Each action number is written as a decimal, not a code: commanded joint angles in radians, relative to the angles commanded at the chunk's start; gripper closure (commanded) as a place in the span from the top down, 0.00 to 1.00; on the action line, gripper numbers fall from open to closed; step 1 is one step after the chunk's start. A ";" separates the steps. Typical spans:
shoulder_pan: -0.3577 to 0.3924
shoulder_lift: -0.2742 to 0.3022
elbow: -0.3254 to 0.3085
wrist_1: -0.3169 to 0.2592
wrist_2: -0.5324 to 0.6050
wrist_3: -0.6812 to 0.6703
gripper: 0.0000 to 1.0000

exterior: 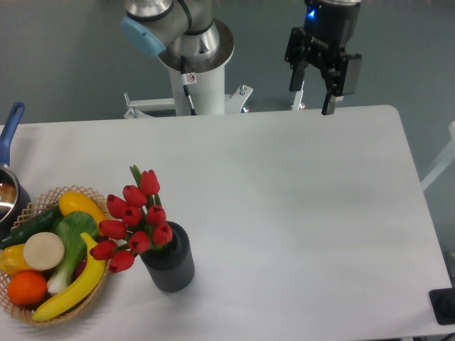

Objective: Pick up the flowers from the vase
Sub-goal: 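Move the open gripper down toward the red tulips in the black vase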

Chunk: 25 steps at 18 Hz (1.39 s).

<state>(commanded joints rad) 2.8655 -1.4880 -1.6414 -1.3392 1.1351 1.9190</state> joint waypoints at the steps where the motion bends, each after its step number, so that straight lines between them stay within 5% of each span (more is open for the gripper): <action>1: -0.002 0.000 -0.002 0.002 -0.002 0.002 1.00; 9: -0.009 0.024 -0.044 0.014 -0.044 -0.064 1.00; 14: -0.014 0.069 -0.146 0.121 -0.093 -0.156 1.00; 19: -0.023 0.081 -0.247 0.217 -0.270 -0.387 1.00; 25: -0.055 0.078 -0.273 0.287 -0.278 -0.571 1.00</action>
<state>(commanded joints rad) 2.8104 -1.4097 -1.9143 -1.0523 0.8575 1.3484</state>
